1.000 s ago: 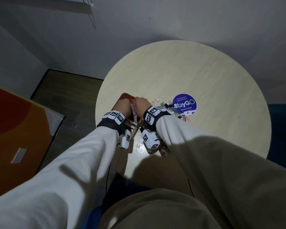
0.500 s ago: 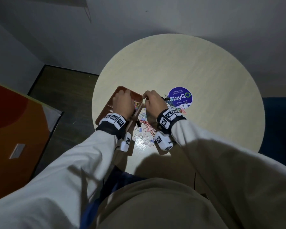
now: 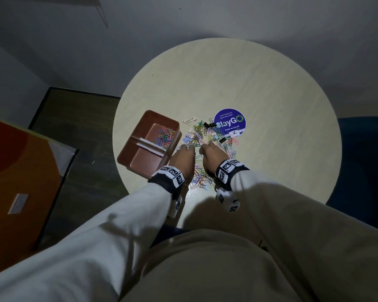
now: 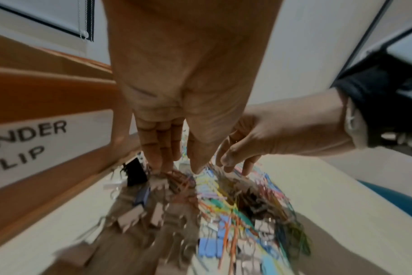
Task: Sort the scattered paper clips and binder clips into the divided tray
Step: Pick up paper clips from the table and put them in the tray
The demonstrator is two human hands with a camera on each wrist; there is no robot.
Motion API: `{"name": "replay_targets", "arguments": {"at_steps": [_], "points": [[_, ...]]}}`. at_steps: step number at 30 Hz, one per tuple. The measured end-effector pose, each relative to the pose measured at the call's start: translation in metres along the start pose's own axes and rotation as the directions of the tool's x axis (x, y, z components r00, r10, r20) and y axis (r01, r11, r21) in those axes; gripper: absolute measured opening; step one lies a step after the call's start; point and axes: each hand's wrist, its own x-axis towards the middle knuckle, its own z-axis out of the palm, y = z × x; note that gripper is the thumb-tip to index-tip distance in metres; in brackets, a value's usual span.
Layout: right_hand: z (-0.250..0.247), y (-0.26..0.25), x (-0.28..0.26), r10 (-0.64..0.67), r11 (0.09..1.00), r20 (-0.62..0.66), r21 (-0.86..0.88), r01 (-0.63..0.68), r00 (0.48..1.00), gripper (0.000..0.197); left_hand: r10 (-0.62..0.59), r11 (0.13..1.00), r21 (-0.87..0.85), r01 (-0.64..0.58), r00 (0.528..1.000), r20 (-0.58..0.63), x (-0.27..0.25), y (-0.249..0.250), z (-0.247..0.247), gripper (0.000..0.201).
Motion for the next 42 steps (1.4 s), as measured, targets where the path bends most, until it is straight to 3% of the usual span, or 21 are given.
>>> {"name": "replay_targets", "arguments": {"at_steps": [6,12,18,24,28,32,34,36,38,40,42], "points": [[0.013,0.014,-0.011,-0.03,0.997,0.047,-0.074,0.033,0.998,0.035,0.02,0.999,0.037,-0.019,1.0,-0.016,0.001,-0.002,0.022,0.057],[0.021,0.007,-0.018,-0.076,0.984,0.023,-0.158,0.078,0.997,0.057,0.075,0.996,0.047,-0.077,0.995,0.059,0.006,-0.006,0.022,0.041],[0.03,-0.001,-0.016,-0.048,0.988,-0.004,-0.149,0.047,0.999,0.042,0.09,0.996,0.019,-0.091,0.996,0.015,0.008,-0.015,0.022,0.02],[0.031,0.003,-0.015,-0.013,0.99,-0.016,-0.141,0.01,1.0,0.027,0.089,0.982,-0.155,-0.111,0.986,-0.142,0.004,-0.028,0.021,0.009],[0.023,0.01,-0.021,0.014,1.0,-0.082,-0.012,-0.015,0.997,0.015,0.034,0.894,-0.442,-0.078,0.994,-0.107,0.001,-0.037,0.019,0.011],[0.02,0.022,-0.023,0.085,0.979,-0.162,0.197,-0.052,0.983,0.01,0.046,0.841,-0.535,-0.08,0.996,-0.078,-0.006,-0.033,0.011,0.012],[0.019,0.027,-0.024,0.137,0.911,-0.17,0.409,-0.057,0.976,0.008,0.038,0.779,-0.625,-0.056,0.998,-0.043,-0.007,-0.029,0.01,0.014],[0.016,0.029,-0.027,0.187,0.797,-0.158,0.601,-0.055,0.97,0.021,0.041,0.68,-0.733,-0.031,0.999,-0.004,-0.007,-0.027,0.012,0.015],[0.011,0.029,-0.031,0.251,0.651,-0.103,0.754,-0.089,0.963,0.026,0.031,0.531,-0.847,0.018,0.999,0.041,-0.006,-0.025,0.016,0.017],[0.009,0.028,-0.03,0.317,0.439,0.011,0.885,-0.157,0.948,0.025,-0.022,0.356,-0.929,0.104,0.994,0.103,-0.007,-0.017,0.015,0.018],[0.009,0.029,-0.026,0.359,0.344,0.063,0.918,-0.195,0.931,0.031,-0.099,0.241,-0.952,0.187,0.981,0.168,-0.01,-0.01,0.011,0.02]]}}
